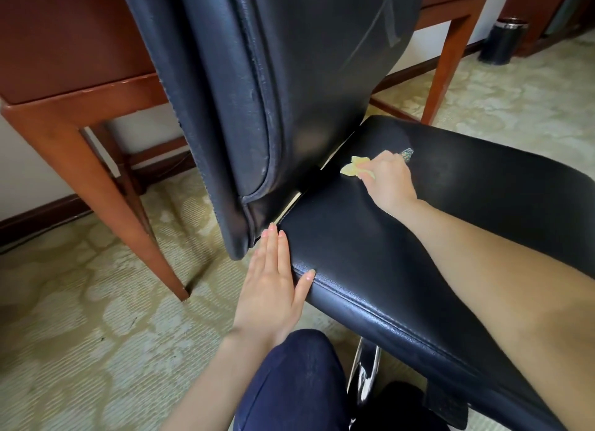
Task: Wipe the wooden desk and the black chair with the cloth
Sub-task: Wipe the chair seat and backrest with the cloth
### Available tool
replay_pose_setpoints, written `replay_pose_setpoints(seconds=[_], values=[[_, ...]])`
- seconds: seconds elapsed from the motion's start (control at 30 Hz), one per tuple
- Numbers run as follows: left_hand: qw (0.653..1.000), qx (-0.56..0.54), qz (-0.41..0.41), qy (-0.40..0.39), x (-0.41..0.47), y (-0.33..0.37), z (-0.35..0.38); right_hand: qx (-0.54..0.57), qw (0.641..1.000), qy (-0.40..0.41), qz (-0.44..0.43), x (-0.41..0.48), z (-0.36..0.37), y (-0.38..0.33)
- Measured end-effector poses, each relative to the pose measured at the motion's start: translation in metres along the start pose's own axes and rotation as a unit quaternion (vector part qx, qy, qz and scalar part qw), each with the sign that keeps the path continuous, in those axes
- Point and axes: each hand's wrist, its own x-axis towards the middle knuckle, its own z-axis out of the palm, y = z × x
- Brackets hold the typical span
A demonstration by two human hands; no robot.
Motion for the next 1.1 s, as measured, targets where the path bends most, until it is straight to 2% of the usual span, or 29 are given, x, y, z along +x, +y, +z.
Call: replay_pose_setpoints(seconds=[0.07,0.13,0.2,0.4,0.47,0.57,0.63,0.73,0.87,1.1], values=[[1.000,-0.009,0.003,-0.006,0.002,-0.002,-0.001,-0.001,0.998,-0.023,-0.065,-0.001,-0.001,-0.012],[1.000,-0.007,0.004,-0.010,0.005,-0.005,-0.001,0.035,0.988,-0.015,-0.151,-0.011,-0.006,-0.025],[1.000,0.009,0.005,-0.015,0.008,-0.008,0.000,0.073,0.977,-0.023,-0.199,-0.024,-0.009,-0.034],[0.996,0.082,-0.008,-0.017,0.017,-0.012,-0.003,0.125,0.959,-0.094,-0.234,-0.069,-0.019,-0.034],[0.997,0.073,-0.022,0.007,0.017,-0.005,-0.005,0.138,0.950,-0.111,-0.257,-0.088,-0.029,-0.033],[0.996,0.067,0.019,0.051,0.026,0.014,-0.003,0.138,0.932,-0.149,-0.301,-0.109,-0.045,-0.020],[0.996,0.061,0.037,0.053,0.042,0.027,-0.001,0.132,0.918,-0.175,-0.329,-0.119,-0.053,-0.006],[0.998,0.056,0.021,0.029,0.076,0.043,0.004,0.108,0.911,-0.180,-0.354,-0.122,-0.063,0.019],[0.995,0.094,0.010,-0.019,0.112,0.053,0.012,0.072,0.931,-0.130,-0.333,-0.100,-0.065,0.059],[0.995,0.085,0.010,-0.046,0.130,0.051,0.023,0.058,0.987,-0.063,-0.134,-0.032,-0.048,0.122]])
